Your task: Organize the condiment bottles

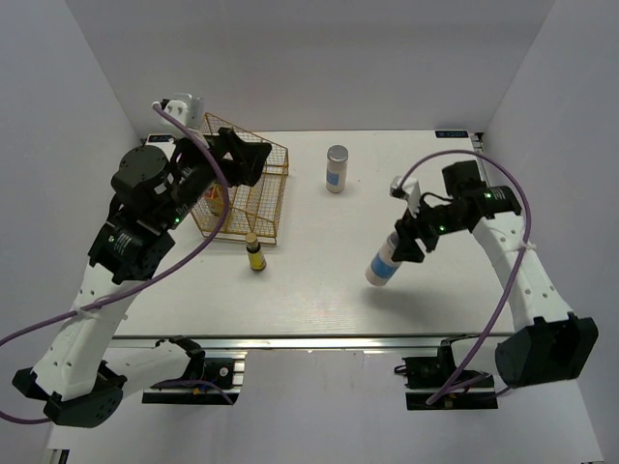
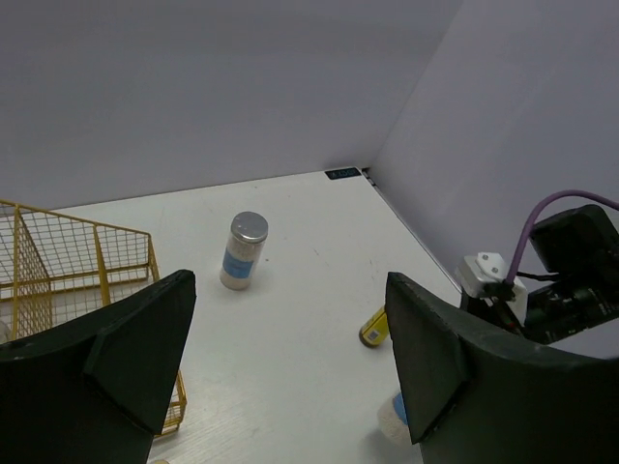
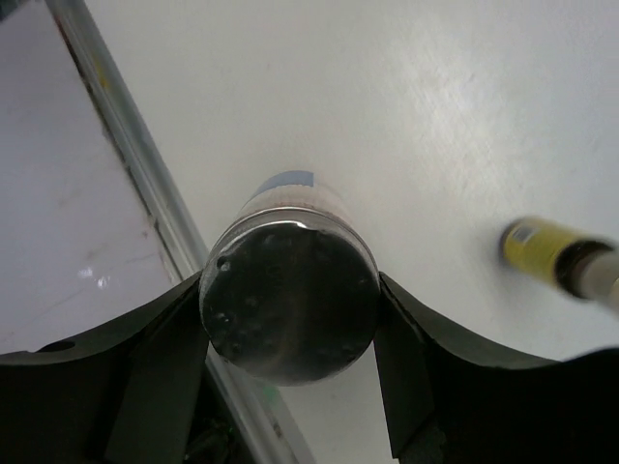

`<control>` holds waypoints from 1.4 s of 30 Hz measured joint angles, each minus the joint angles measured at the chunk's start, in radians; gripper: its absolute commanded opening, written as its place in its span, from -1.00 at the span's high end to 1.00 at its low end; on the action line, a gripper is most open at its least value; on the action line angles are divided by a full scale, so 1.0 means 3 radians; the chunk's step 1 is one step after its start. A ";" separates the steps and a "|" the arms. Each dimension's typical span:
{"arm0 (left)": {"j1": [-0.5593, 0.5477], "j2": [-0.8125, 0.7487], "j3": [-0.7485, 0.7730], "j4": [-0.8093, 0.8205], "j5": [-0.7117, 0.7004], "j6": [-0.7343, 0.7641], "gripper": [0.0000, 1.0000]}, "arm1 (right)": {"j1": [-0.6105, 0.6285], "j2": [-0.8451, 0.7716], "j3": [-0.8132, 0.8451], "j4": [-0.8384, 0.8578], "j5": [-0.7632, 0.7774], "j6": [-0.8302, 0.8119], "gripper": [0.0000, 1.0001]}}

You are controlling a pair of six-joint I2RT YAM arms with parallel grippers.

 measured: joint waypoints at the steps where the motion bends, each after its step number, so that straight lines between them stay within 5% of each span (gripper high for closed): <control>1: 0.0000 -0.0038 -0.0004 -0.0024 -0.0043 -0.0013 -0.78 | 0.0085 0.0099 0.0121 0.0107 -0.0005 0.0122 1.00; 17: 0.0000 -0.0777 -0.0432 -0.0381 -0.0703 -0.0454 -0.79 | 0.1319 0.2621 0.3249 0.1601 0.0327 0.1548 1.00; 42: 0.0000 -0.0945 -0.0754 -0.0557 -0.0954 -0.0670 -0.82 | 0.1933 0.3339 0.3560 0.3473 0.0870 0.2214 1.00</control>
